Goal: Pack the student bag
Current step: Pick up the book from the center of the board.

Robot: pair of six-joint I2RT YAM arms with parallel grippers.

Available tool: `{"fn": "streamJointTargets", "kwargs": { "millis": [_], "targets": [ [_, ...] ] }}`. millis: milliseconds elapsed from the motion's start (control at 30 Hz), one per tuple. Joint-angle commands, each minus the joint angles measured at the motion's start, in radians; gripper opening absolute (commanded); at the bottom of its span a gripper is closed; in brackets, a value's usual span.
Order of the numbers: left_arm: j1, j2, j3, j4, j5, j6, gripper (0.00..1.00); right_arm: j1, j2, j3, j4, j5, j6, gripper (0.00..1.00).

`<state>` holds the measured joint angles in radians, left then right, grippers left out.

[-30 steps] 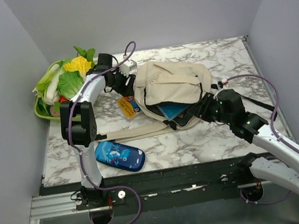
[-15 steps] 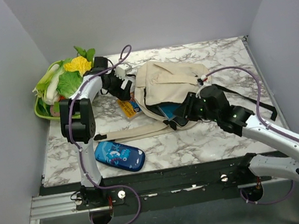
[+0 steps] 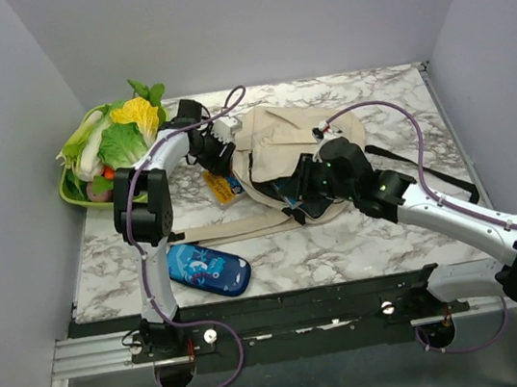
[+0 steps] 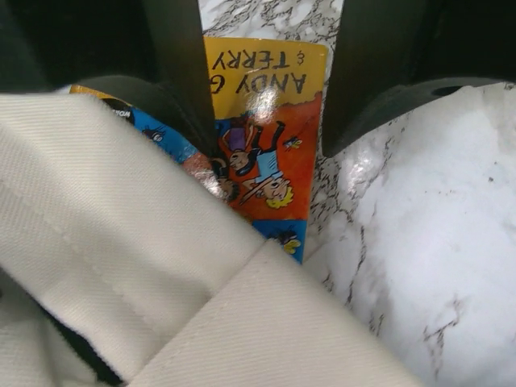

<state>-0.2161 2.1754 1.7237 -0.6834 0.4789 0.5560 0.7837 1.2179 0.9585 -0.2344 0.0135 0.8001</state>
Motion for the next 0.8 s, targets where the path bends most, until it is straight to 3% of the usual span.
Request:
{"fn": "streamJointTargets", "kwargs": {
  "millis": [0,67,100,167,200,400,533,767],
  "targets": [
    [-0.031,0.055,0.023,-0.051,-0.131,0.048,0.47,0.005,0.0,0.01,-0.016,0.023,-0.016,0.32],
    [-0.032,0.063,0.034,-0.074,-0.138,0.05,0.32,0.005,-0.003,0.006,-0.02,0.025,-0.013,0.31],
    [-0.032,0.067,0.037,-0.082,-0.141,0.051,0.16,0.003,-0.001,0.005,-0.023,0.023,-0.015,0.31],
    [-0.032,0.066,0.028,-0.094,-0.149,0.055,0.02,0.003,0.009,0.016,-0.042,0.019,-0.021,0.31],
    [-0.032,0.054,0.021,-0.097,-0.151,0.056,0.0,0.005,0.038,0.044,-0.057,0.008,-0.033,0.31],
    [-0.031,-0.08,-0.133,-0.156,-0.128,0.169,0.0,0.02,0.172,0.123,-0.102,-0.036,-0.056,0.29],
    [-0.032,-0.129,-0.232,-0.25,-0.036,0.277,0.0,0.035,0.271,0.167,-0.103,-0.041,-0.075,0.49],
    [-0.034,-0.152,-0.225,-0.432,0.112,0.441,0.0,0.077,0.446,0.269,-0.106,-0.023,-0.116,0.53]
  ]
}}
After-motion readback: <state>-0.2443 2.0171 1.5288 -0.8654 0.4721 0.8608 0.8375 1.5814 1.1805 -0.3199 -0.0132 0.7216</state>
